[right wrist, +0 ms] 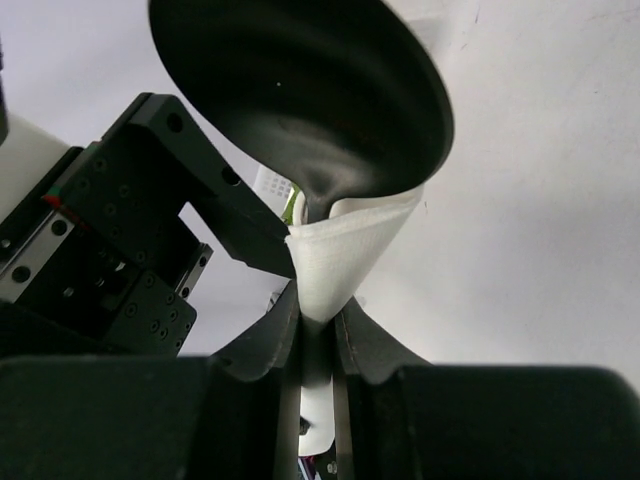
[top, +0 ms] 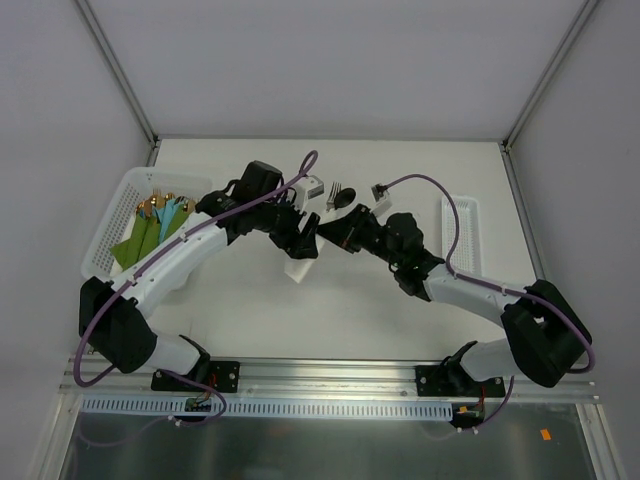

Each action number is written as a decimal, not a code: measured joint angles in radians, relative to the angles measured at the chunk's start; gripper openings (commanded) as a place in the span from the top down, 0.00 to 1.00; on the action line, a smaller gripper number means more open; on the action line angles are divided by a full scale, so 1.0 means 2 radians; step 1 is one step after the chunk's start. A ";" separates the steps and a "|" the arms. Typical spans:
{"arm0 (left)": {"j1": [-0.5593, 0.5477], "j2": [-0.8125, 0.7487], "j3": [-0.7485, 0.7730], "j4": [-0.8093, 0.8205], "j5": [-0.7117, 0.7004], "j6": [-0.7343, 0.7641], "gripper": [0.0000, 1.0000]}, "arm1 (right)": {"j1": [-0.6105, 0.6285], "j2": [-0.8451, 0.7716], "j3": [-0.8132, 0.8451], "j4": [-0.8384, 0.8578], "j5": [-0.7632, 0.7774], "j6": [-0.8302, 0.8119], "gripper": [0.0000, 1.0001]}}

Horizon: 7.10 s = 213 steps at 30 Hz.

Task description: Place the utensils on the paper napkin and roll it up

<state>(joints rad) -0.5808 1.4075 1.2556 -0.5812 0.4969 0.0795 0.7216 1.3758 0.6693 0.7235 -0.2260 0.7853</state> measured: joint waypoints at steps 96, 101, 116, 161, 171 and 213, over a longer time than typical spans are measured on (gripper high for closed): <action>0.111 -0.050 -0.058 0.116 0.377 -0.129 1.00 | -0.006 -0.013 0.047 0.068 -0.145 -0.012 0.19; 0.111 -0.063 -0.058 0.116 0.375 -0.124 1.00 | -0.002 0.000 0.050 0.083 -0.156 -0.005 0.32; 0.118 -0.066 -0.044 0.116 0.355 -0.121 1.00 | 0.006 0.005 0.036 0.112 -0.160 0.014 0.38; 0.128 -0.077 -0.057 0.116 0.349 -0.131 1.00 | 0.008 0.016 0.033 0.151 -0.164 0.045 1.00; 0.134 -0.078 -0.057 0.116 0.344 -0.141 0.66 | 0.008 0.016 0.040 0.130 -0.166 0.023 1.00; 0.190 -0.087 -0.055 0.131 0.359 -0.197 0.65 | 0.044 0.030 0.084 0.047 -0.168 -0.032 1.00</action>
<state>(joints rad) -0.2008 1.2343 1.1461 -0.3183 1.2140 -0.3141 0.8097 1.4364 0.8379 0.8185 -0.5629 0.7208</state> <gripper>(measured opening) 0.372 0.047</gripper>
